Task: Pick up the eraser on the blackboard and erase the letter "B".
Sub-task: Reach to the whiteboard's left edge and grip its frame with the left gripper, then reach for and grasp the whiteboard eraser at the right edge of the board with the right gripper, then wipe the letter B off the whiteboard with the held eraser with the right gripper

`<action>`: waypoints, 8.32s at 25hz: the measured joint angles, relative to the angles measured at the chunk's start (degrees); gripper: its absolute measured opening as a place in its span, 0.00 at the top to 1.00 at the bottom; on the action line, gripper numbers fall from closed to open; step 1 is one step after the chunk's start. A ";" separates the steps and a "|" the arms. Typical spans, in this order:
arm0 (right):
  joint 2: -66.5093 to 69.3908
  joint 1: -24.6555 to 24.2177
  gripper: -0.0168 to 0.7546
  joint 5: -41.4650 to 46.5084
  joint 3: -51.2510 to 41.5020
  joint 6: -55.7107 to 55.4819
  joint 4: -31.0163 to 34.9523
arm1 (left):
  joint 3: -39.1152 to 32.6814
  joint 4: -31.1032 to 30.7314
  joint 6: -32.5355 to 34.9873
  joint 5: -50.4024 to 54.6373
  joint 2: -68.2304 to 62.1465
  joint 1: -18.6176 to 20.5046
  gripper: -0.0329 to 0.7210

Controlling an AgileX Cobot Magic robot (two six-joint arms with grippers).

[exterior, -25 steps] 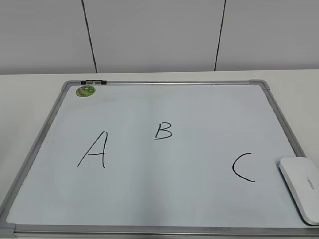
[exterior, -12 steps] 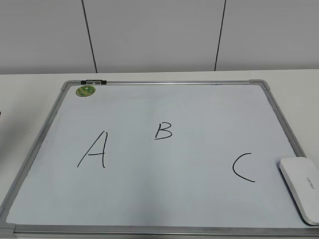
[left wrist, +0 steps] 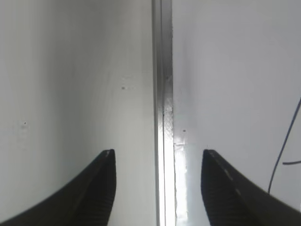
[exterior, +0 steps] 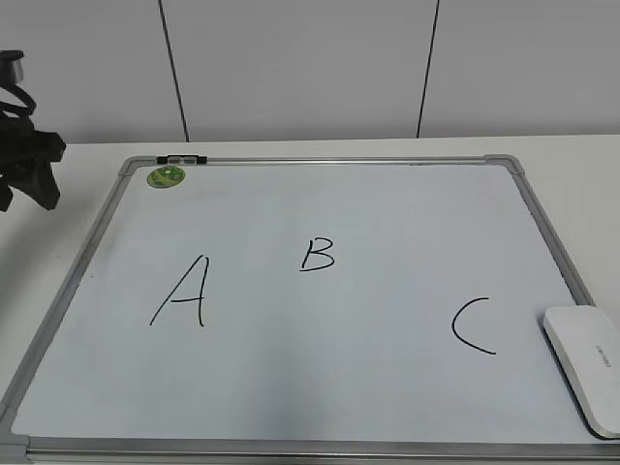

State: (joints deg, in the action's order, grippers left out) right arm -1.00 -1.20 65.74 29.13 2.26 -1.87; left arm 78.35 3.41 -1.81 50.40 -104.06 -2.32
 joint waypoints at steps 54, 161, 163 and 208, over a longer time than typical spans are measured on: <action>0.00 0.00 0.29 0.00 0.00 0.00 0.00 | 6.28 0.06 0.83 -0.59 -19.12 0.00 0.81; 99.69 4.33 0.30 -20.38 20.78 -4.97 4.02 | 6.70 0.60 0.64 0.82 -19.21 -0.13 0.93; 99.69 4.33 0.30 -20.38 20.78 -4.97 3.90 | 6.70 0.60 0.64 0.82 -19.21 -0.13 0.93; 133.44 25.72 0.31 3.50 82.15 -5.72 3.95 | 6.70 0.73 0.64 0.86 -19.21 -0.13 0.93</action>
State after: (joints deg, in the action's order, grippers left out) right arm 132.44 24.51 69.24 111.28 -3.46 2.09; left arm 85.05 4.14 -1.17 51.26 -123.27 -2.45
